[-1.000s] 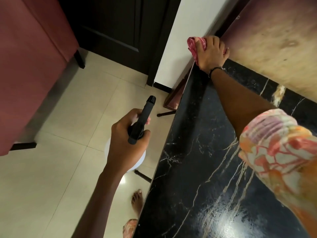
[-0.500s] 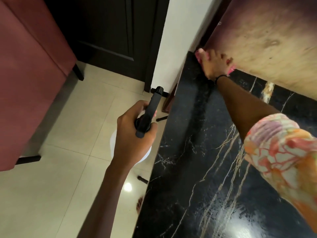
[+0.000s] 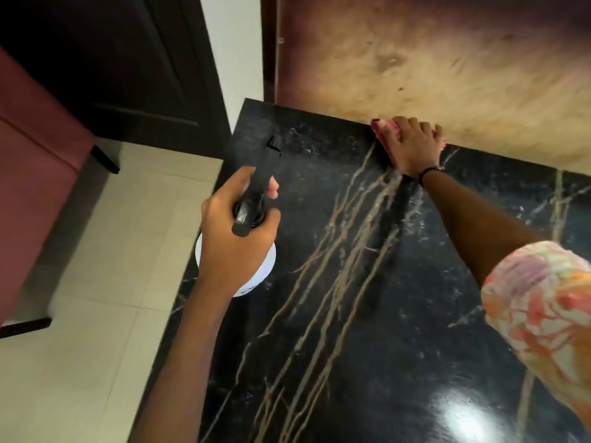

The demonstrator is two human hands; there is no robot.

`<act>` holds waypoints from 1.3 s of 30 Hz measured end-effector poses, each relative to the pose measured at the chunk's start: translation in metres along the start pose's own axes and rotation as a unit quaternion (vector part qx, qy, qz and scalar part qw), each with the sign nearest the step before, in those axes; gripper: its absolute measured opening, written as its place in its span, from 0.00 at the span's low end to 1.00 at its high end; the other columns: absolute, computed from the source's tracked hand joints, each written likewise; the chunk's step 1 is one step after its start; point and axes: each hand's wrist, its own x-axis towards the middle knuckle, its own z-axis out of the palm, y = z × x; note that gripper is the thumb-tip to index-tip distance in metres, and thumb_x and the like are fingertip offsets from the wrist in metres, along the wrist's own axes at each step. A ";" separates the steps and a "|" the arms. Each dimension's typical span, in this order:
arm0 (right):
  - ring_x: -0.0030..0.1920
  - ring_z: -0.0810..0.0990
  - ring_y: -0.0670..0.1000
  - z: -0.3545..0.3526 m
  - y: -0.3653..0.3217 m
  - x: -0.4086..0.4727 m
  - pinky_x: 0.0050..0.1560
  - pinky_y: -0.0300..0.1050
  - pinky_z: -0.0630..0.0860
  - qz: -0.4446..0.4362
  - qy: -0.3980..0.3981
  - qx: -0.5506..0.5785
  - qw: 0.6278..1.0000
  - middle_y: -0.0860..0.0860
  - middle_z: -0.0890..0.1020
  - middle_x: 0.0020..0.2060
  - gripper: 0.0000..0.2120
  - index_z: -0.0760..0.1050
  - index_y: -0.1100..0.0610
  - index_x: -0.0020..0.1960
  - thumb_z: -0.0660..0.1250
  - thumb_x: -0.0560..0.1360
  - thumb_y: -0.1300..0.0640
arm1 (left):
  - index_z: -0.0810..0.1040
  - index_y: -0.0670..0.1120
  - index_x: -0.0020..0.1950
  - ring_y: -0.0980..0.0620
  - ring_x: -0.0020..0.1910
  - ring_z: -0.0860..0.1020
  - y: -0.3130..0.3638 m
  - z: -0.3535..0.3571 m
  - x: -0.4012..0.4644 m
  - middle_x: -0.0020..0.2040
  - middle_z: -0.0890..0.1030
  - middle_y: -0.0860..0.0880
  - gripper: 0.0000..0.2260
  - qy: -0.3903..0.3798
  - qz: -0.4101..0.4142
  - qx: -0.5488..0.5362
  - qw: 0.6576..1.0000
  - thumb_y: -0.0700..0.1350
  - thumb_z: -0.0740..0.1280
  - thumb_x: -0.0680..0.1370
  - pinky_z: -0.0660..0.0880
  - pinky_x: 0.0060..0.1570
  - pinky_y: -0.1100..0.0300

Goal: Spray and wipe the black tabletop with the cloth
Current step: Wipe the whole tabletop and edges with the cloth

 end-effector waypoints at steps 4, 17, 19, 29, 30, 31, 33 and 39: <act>0.67 0.67 0.62 -0.008 0.062 -0.004 0.70 0.64 0.53 0.059 -0.002 -0.013 0.998 0.57 0.73 0.66 0.31 0.70 0.53 0.66 0.44 0.76 0.34 | 0.75 0.40 0.46 0.58 0.45 0.78 0.014 0.051 -0.010 0.42 0.79 0.52 0.08 -0.014 -0.001 -0.002 1.000 0.32 0.63 0.69 0.71 0.48 0.72; 0.66 0.69 0.59 -0.009 0.115 0.003 0.67 0.60 0.58 -0.072 0.007 -0.024 0.997 0.52 0.74 0.65 0.29 0.70 0.50 0.66 0.47 0.78 0.33 | 0.76 0.45 0.45 0.57 0.40 0.76 0.073 0.235 -0.027 0.42 0.79 0.51 0.09 -0.063 -0.025 0.005 0.998 0.33 0.63 0.69 0.72 0.43 0.65; 0.65 0.70 0.60 -0.014 0.166 -0.005 0.67 0.61 0.59 -0.052 0.022 -0.028 0.998 0.52 0.74 0.65 0.31 0.71 0.50 0.65 0.46 0.77 0.32 | 0.76 0.44 0.46 0.54 0.40 0.76 0.080 0.259 -0.031 0.43 0.79 0.49 0.10 -0.069 -0.026 0.003 0.997 0.31 0.64 0.70 0.72 0.42 0.60; 0.70 0.64 0.59 -0.045 0.363 -0.044 0.67 0.77 0.42 0.126 0.054 0.007 0.990 0.53 0.73 0.65 0.30 0.71 0.50 0.64 0.46 0.76 0.31 | 0.75 0.47 0.45 0.57 0.34 0.75 0.115 0.359 -0.065 0.42 0.78 0.54 0.12 -0.121 -0.024 0.012 0.992 0.29 0.63 0.71 0.71 0.42 0.60; 0.70 0.63 0.59 -0.044 0.358 -0.043 0.66 0.77 0.43 0.122 0.047 0.012 0.991 0.53 0.72 0.66 0.30 0.70 0.51 0.64 0.46 0.76 0.31 | 0.75 0.47 0.45 0.57 0.34 0.74 0.117 0.368 -0.068 0.42 0.78 0.54 0.13 -0.125 -0.024 0.015 0.992 0.29 0.63 0.71 0.71 0.41 0.61; 0.70 0.64 0.59 -0.043 0.352 -0.043 0.67 0.77 0.44 0.104 0.043 0.011 0.994 0.53 0.72 0.66 0.31 0.70 0.51 0.64 0.46 0.76 0.31 | 0.75 0.47 0.45 0.58 0.33 0.74 0.120 0.377 -0.071 0.41 0.78 0.54 0.13 -0.129 -0.024 0.018 0.991 0.30 0.63 0.71 0.71 0.41 0.61; 0.70 0.65 0.58 -0.040 0.343 -0.043 0.68 0.75 0.44 0.045 0.041 0.003 0.998 0.51 0.73 0.65 0.32 0.69 0.50 0.66 0.45 0.76 0.30 | 0.75 0.47 0.45 0.58 0.34 0.74 0.124 0.392 -0.075 0.41 0.78 0.54 0.13 -0.134 -0.025 0.023 0.990 0.29 0.63 0.71 0.71 0.41 0.62; 0.72 0.62 0.57 -0.049 0.395 -0.054 0.67 0.76 0.41 0.067 0.042 0.004 0.997 0.50 0.70 0.69 0.34 0.66 0.48 0.69 0.44 0.75 0.29 | 0.76 0.49 0.45 0.57 0.34 0.74 0.133 0.419 -0.092 0.38 0.77 0.54 0.13 -0.165 -0.027 0.039 0.985 0.30 0.63 0.71 0.71 0.40 0.62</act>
